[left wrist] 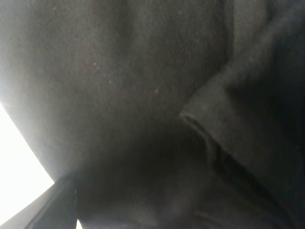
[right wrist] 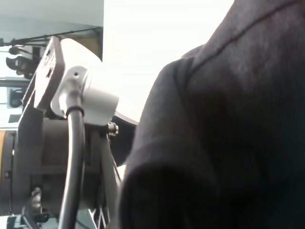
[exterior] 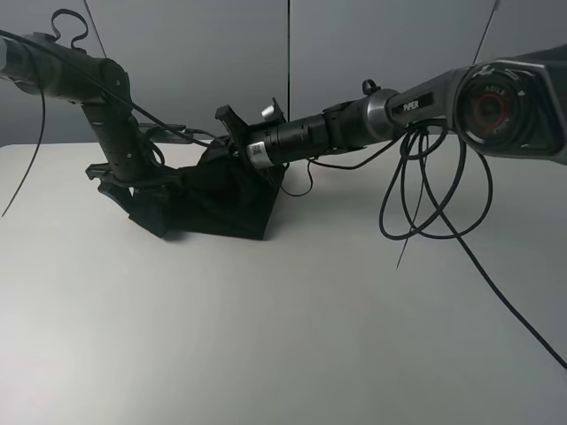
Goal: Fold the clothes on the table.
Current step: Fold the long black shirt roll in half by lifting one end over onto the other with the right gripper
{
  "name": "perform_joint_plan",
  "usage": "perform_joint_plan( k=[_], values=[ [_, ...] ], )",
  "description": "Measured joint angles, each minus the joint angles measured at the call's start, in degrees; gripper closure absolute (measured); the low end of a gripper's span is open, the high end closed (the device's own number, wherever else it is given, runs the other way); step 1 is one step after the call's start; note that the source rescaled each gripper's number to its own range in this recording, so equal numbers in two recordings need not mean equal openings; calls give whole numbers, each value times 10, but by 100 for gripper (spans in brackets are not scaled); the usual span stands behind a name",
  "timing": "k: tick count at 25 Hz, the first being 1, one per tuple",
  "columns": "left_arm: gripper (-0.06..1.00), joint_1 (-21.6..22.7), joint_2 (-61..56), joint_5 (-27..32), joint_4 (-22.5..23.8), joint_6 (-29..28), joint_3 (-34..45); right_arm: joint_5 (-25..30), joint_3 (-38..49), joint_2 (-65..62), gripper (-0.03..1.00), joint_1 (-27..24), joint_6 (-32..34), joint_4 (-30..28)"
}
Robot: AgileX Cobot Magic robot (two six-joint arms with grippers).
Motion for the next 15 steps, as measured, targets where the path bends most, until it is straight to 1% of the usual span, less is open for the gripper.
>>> perform_joint_plan(
  k=[6, 10, 15],
  values=[
    [-2, 0, 0, 0, 0, 7, 0, 4, -17, 15, 87, 2, -2, 4],
    [-2, 0, 0, 0, -1, 12, 0, 2, -18, 16, 87, 6, -2, -22],
    [-2, 0, 0, 2, -4, 12, 0, -9, -18, 17, 87, 7, -2, -40]
  ],
)
